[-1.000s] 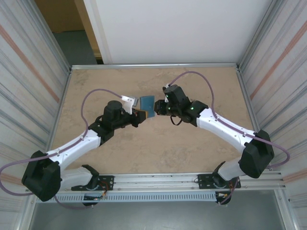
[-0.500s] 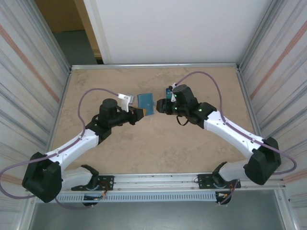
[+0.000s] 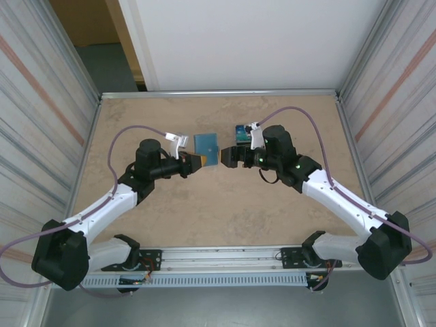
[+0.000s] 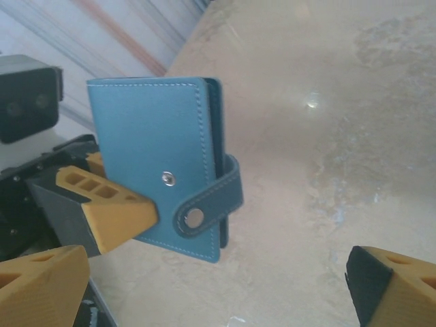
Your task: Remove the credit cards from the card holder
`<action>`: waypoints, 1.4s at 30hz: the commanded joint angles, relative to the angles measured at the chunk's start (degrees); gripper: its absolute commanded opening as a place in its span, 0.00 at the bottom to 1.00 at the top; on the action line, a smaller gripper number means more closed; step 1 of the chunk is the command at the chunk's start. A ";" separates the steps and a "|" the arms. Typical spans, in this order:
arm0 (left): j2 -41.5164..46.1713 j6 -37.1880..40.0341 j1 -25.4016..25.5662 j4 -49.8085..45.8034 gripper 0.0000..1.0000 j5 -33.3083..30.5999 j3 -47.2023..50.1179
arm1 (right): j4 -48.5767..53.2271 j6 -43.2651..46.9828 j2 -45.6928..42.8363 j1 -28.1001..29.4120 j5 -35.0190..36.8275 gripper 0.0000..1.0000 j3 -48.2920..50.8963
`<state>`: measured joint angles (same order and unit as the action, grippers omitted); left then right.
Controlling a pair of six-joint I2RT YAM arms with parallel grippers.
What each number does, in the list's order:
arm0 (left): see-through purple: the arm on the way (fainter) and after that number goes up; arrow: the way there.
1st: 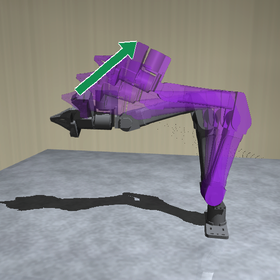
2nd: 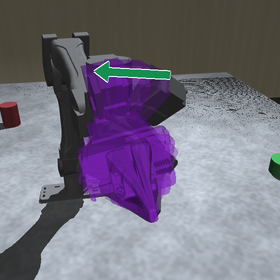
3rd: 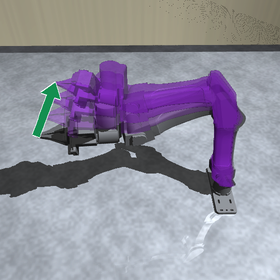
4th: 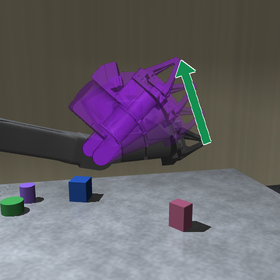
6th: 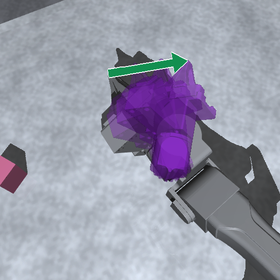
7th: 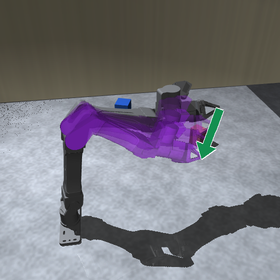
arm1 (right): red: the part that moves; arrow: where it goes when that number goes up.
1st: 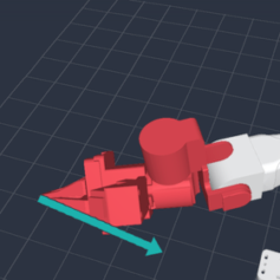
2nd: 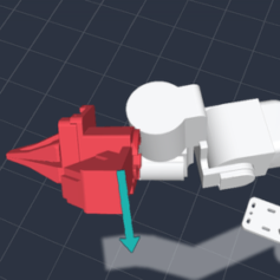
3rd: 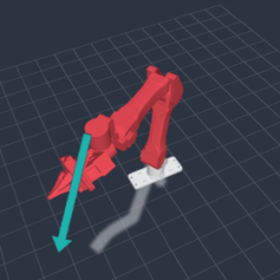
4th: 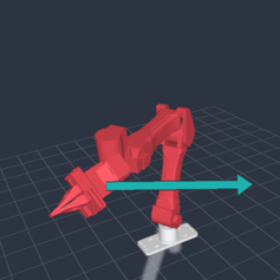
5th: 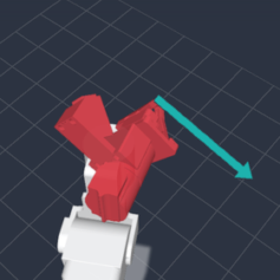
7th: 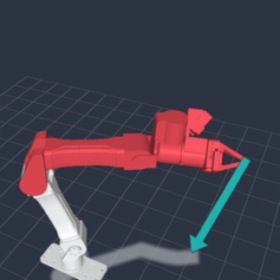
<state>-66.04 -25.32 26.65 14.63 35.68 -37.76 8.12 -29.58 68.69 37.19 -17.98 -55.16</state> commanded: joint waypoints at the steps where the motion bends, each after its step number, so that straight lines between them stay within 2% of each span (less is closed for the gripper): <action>1: 2.08 2.23 -0.38 -0.31 0.00 4.58 -2.47 | -1.80 2.73 2.39 1.65 -3.21 1.00 -2.23; 4: 2.40 2.55 -0.38 -0.55 0.00 6.24 -3.12 | -1.01 3.88 4.62 2.79 -3.01 0.99 -4.09; 11: 2.99 1.98 -0.38 0.10 0.00 8.65 -3.15 | -2.68 3.04 7.15 1.41 -4.15 0.86 -4.19; 15: 3.40 1.98 -0.44 0.46 0.00 10.12 -3.20 | -6.69 0.58 6.34 -1.47 -9.26 0.73 -1.49; 21: 3.59 1.59 -0.57 1.76 0.00 13.10 -3.53 | -11.51 -1.28 4.53 -4.48 -17.20 0.59 2.03; 30: 3.65 -0.89 -0.73 5.04 0.00 14.89 -3.46 | -16.02 -1.46 0.38 -5.68 -20.69 0.50 5.30; 35: 3.84 -3.93 -1.29 9.65 0.00 15.76 -2.42 | -16.99 -1.74 -2.13 -5.81 -20.44 0.49 6.87; 42: 3.98 -4.96 -1.31 10.70 0.00 17.05 -2.36 | -19.10 -2.51 -3.46 -5.99 -19.99 0.42 8.38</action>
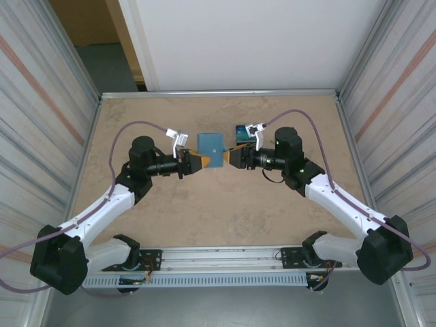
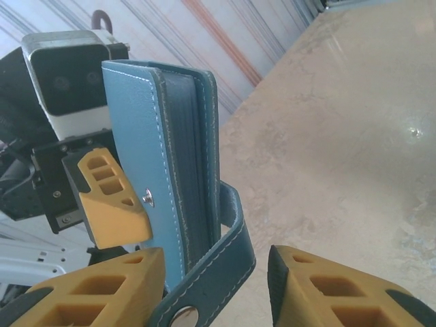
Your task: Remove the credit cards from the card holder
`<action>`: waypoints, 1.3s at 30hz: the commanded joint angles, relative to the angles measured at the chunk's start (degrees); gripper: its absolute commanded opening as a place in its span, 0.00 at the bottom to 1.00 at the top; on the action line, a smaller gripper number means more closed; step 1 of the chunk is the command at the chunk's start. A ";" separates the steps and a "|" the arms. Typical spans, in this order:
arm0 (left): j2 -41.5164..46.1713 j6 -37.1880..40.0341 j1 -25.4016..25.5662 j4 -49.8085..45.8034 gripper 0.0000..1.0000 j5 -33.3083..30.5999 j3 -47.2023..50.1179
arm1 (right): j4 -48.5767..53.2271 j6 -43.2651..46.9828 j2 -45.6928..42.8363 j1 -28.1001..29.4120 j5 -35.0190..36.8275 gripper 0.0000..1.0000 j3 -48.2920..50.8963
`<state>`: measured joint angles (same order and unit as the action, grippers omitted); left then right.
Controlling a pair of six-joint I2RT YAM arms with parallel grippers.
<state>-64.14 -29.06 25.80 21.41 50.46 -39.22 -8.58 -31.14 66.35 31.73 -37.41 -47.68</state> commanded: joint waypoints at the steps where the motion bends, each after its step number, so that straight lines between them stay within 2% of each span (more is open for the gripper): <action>1: 2.19 -1.45 -0.51 4.24 0.00 2.41 -0.67 | -2.66 -1.02 -1.05 -0.52 -0.63 0.41 0.96; 8: 2.39 -2.15 -0.46 5.91 0.00 4.81 -0.26 | -3.76 -1.71 -0.32 -0.79 -2.26 0.38 0.77; 14: 1.84 -2.75 -0.40 6.51 0.00 5.77 -0.48 | -5.91 -2.32 -0.33 -0.35 -5.64 0.45 0.74; 23: 0.18 -2.27 1.29 8.00 0.00 9.18 -1.32 | -4.74 0.36 0.66 3.33 -7.15 0.44 -1.16; 27: 1.20 -1.01 1.80 7.05 0.00 9.06 -1.65 | -4.94 0.75 0.05 3.60 -7.02 0.41 -1.03; 34: 1.33 -0.07 1.99 5.00 0.00 8.43 -1.92 | -9.06 -0.16 -0.78 4.04 -11.88 0.45 0.04; 36: 0.75 -0.30 2.31 5.51 0.00 8.82 -2.17 | -9.60 -0.15 -0.80 4.69 -13.02 0.44 -0.07; 39: -0.38 -0.30 2.77 5.25 0.00 9.47 -2.98 | -10.01 0.27 -0.74 5.68 -13.51 0.37 -0.46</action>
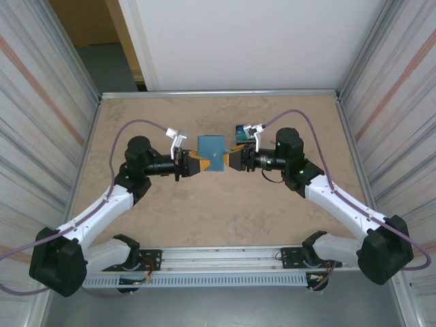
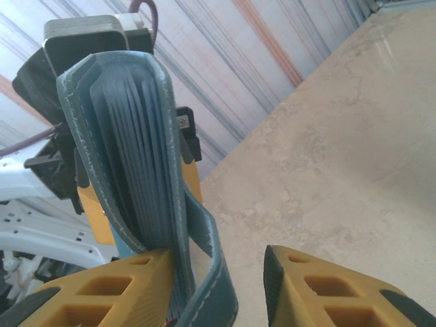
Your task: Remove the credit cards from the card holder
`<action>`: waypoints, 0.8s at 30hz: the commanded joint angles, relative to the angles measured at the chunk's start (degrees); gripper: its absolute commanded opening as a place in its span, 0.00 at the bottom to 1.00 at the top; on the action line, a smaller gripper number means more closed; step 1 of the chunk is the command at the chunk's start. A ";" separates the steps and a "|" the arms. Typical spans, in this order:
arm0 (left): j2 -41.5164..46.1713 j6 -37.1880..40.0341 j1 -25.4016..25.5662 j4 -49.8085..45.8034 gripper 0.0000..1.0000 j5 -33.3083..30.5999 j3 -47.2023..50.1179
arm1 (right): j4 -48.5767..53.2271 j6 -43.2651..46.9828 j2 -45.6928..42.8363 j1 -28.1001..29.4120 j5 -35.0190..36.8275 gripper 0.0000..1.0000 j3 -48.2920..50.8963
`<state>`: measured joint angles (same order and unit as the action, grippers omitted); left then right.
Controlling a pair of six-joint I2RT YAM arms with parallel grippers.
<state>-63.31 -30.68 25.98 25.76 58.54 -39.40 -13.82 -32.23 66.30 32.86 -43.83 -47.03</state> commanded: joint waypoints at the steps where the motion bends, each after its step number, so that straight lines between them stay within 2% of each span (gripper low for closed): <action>1: -1.53 1.29 2.72 0.71 0.00 1.48 -3.13 | -4.50 1.69 -0.75 4.74 -7.13 0.34 -1.31; 2: -1.83 1.20 2.76 0.49 0.01 1.49 -3.27 | -4.29 1.90 -0.76 4.88 -6.86 0.30 -1.40; 6: -2.18 1.46 2.75 -1.01 0.04 0.74 -3.67 | -2.42 2.81 -1.63 4.93 -4.08 0.07 -1.13; 10: -1.85 1.91 2.76 -2.40 0.14 -0.47 -3.67 | 1.65 3.89 -2.77 4.87 1.72 0.00 -1.39; 13: -1.87 2.72 2.72 -4.29 0.31 -1.62 -3.93 | 5.52 4.53 -3.50 4.77 6.50 0.00 -1.84; 15: -2.12 3.40 2.76 -5.58 0.55 -2.42 -4.15 | 8.09 4.60 -3.66 4.82 10.01 0.00 -2.57; 18: -2.76 4.04 2.75 -7.30 0.81 -3.56 -4.59 | 10.95 3.88 -3.77 5.02 14.41 0.00 -3.32; 21: -3.35 4.26 2.85 -8.93 0.91 -5.75 -5.10 | 12.73 3.08 -4.07 5.39 18.22 0.00 -3.73; 24: -3.58 4.59 3.21 -9.40 0.95 -7.80 -5.13 | 14.81 2.40 -4.23 6.02 22.32 0.00 -4.39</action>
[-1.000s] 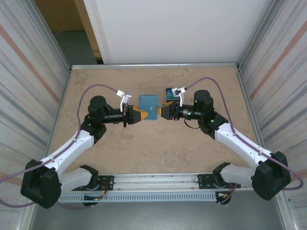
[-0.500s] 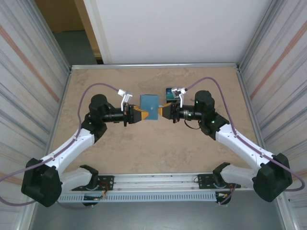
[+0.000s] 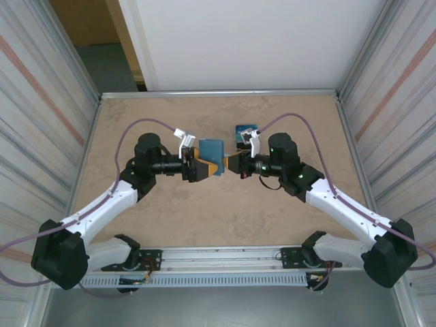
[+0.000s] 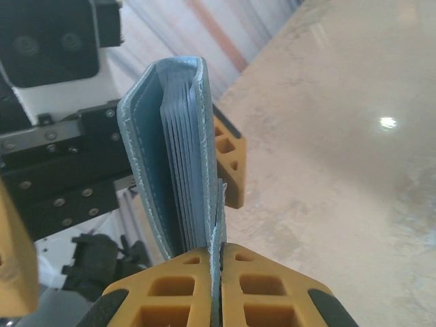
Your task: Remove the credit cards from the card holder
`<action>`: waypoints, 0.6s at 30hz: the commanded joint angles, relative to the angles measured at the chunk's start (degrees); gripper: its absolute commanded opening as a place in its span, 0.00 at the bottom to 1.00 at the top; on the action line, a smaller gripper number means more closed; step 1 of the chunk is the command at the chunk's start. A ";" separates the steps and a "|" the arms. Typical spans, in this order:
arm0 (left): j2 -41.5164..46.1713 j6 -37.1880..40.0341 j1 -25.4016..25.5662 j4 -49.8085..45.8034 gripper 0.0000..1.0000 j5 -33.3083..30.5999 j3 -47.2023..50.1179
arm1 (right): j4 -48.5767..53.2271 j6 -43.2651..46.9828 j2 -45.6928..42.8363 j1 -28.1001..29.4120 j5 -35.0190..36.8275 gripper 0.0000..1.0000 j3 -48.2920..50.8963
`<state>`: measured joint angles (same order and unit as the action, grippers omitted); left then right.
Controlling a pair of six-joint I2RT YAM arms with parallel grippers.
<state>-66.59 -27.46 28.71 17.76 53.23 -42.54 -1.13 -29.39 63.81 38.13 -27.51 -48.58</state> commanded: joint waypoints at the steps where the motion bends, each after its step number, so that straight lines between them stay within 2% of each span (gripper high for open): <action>1: -0.41 1.61 0.79 -1.84 0.96 -3.48 -2.14 | 2.78 -0.56 -1.72 0.95 6.95 0.00 -3.11; 2: -0.45 2.23 1.15 -2.91 0.98 -4.84 -2.41 | 3.48 -0.67 -1.76 1.17 8.07 0.00 -3.35; 10: -0.93 8.47 5.78 -9.41 0.99 -17.74 -4.65 | 10.14 0.25 -0.67 4.92 17.26 0.00 -7.32; 18: -2.99 8.69 7.51 -9.64 0.99 -22.39 -4.54 | 15.29 0.34 1.05 7.66 24.25 0.00 -10.83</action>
<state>-68.75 -20.49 35.75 8.95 34.30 -45.95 12.91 -29.43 64.53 44.77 -7.22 -56.31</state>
